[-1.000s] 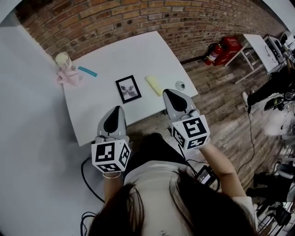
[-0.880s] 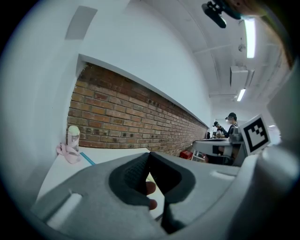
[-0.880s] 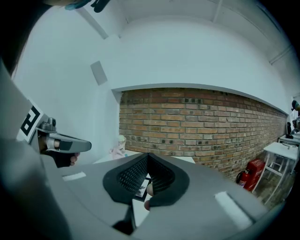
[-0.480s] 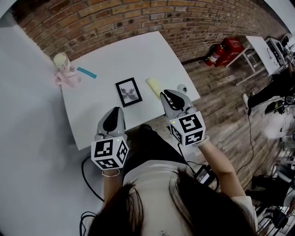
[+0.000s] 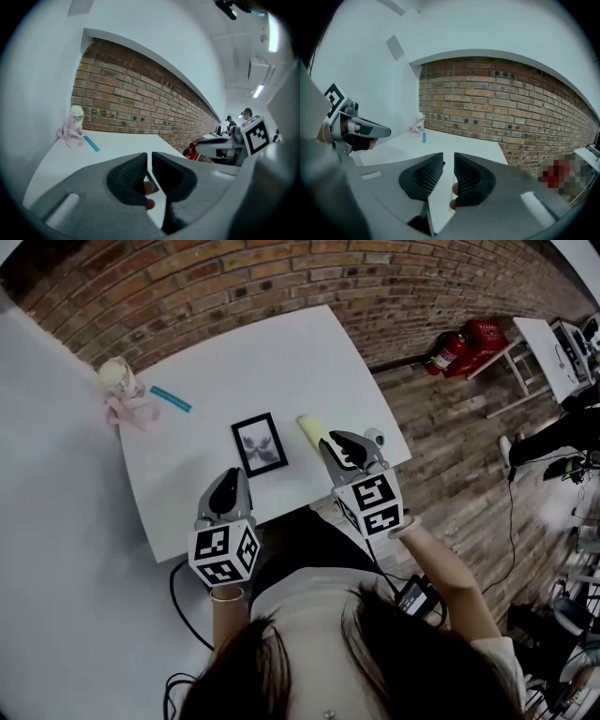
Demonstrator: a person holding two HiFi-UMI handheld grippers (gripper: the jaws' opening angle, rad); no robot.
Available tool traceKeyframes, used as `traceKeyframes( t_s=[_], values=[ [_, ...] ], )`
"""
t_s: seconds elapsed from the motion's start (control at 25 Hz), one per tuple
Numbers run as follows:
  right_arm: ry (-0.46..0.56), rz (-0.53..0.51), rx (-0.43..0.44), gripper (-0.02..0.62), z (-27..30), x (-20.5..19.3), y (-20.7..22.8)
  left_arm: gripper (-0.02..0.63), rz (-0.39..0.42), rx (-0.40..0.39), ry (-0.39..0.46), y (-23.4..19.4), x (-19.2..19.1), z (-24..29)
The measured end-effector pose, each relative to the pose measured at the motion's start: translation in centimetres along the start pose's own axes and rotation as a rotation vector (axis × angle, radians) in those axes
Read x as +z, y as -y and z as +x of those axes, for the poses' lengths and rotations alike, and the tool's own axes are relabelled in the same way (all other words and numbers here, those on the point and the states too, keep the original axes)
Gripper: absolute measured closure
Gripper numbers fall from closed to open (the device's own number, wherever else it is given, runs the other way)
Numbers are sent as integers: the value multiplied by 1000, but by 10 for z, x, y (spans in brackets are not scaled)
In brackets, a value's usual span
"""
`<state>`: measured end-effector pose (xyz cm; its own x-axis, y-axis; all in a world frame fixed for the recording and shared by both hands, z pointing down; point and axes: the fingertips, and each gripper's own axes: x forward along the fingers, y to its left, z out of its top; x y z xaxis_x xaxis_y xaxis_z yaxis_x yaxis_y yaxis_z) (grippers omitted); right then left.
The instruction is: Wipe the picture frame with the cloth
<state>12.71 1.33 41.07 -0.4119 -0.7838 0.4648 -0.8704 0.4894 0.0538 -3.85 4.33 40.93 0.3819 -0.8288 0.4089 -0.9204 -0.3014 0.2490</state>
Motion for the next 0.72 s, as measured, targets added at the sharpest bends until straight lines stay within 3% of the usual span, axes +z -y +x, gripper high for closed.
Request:
traceKeyframes(
  t_s=[0.72],
  values=[
    [-283,-40,139,486,86,-88,31,572,-69,73,-170,-18,-30,81]
  ],
)
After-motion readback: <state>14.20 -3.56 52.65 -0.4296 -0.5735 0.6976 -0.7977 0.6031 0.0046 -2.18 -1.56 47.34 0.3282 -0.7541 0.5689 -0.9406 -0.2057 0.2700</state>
